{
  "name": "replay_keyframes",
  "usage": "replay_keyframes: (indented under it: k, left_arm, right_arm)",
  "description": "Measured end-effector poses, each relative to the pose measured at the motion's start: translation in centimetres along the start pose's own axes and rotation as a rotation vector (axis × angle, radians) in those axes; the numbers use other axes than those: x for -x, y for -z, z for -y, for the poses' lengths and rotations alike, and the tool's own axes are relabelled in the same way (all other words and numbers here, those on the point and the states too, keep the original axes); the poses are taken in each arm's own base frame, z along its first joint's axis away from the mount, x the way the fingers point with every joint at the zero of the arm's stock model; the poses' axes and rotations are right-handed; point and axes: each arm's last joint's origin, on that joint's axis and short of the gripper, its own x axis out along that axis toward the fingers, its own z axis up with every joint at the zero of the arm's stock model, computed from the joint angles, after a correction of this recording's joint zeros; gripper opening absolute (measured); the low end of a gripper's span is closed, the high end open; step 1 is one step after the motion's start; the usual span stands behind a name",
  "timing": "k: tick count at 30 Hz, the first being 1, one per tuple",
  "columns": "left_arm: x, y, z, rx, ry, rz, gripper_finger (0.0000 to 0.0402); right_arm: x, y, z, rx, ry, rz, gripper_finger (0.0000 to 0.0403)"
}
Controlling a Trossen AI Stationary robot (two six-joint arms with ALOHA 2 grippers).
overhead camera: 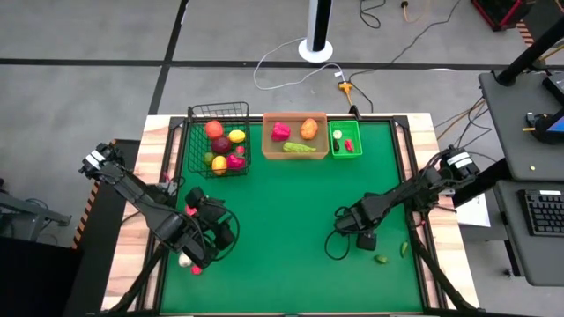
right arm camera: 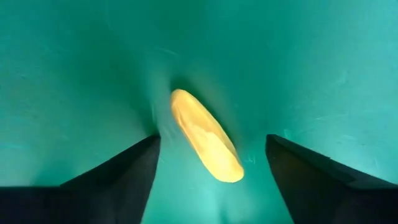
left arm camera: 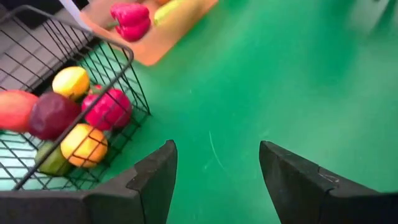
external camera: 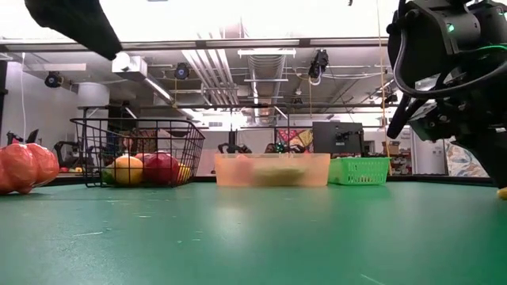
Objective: Sort produce into baskets
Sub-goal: Put the yellow corn into the green basket
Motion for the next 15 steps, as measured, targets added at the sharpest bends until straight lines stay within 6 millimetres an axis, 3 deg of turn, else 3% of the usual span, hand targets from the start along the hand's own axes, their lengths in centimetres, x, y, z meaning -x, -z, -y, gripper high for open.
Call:
replay_keyframes:
  k: [15]
  left_arm:
    - [0.01, -0.22, -0.06, 0.001, -0.023, 0.075, 0.0210]
  right_arm:
    - [0.04, -0.25, -0.07, 0.018, -0.020, 0.014, 0.0083]
